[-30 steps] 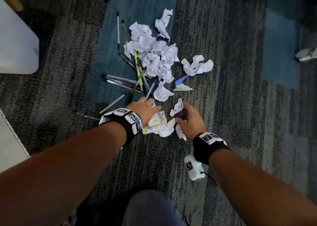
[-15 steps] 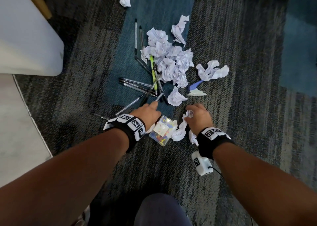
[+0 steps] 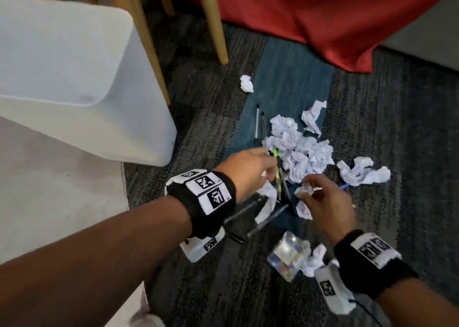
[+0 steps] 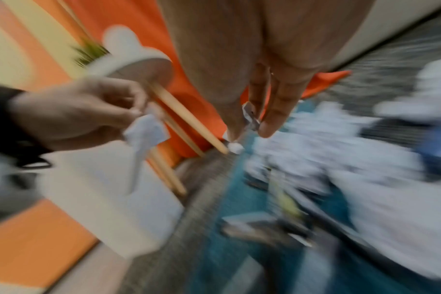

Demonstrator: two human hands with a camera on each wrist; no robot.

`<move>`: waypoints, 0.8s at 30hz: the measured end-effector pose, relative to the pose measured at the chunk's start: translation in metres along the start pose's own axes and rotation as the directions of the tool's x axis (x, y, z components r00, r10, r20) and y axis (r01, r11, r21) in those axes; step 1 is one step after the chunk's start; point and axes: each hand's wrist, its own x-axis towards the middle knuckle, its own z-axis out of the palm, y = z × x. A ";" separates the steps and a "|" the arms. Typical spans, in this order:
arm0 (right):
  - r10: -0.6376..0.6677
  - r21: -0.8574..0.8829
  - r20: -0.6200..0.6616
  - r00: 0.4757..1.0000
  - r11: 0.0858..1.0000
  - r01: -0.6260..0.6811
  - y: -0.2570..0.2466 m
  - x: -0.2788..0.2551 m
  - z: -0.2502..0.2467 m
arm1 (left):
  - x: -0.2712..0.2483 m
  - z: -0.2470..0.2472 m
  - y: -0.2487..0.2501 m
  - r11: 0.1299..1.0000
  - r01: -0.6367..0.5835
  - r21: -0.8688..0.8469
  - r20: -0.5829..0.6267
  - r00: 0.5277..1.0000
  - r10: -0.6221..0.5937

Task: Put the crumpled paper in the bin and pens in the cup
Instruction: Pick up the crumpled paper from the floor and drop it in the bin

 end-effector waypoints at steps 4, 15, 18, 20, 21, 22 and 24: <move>-0.223 0.186 -0.076 0.972 0.954 0.233 -0.094 0.022 -0.015 | -0.003 -0.087 0.020 0.999 -0.051 0.009 -0.287 0.956 0.051; -0.542 0.438 -0.141 0.829 0.717 0.543 -0.294 0.051 -0.039 | -0.082 -0.258 -0.029 0.932 0.347 0.102 -0.749 0.644 -0.158; -0.586 0.453 -0.125 0.801 0.684 0.571 -0.319 0.055 -0.027 | -0.102 -0.261 -0.063 0.859 0.504 0.085 -0.778 0.572 -0.259; -0.609 0.502 -0.086 0.788 0.657 0.562 -0.330 0.058 -0.015 | -0.109 -0.260 -0.078 0.825 0.561 0.067 -0.761 0.564 -0.321; -0.624 0.518 -0.070 0.779 0.645 0.563 -0.334 0.058 -0.009 | -0.112 -0.259 -0.083 0.811 0.582 0.066 -0.744 0.570 -0.348; -0.640 0.524 -0.062 0.766 0.632 0.571 -0.336 0.058 -0.002 | -0.114 -0.257 -0.088 0.798 0.599 0.065 -0.720 0.582 -0.377; -0.671 0.516 -0.068 0.738 0.610 0.602 -0.339 0.059 0.009 | -0.116 -0.253 -0.094 0.788 0.614 0.040 -0.652 0.614 -0.445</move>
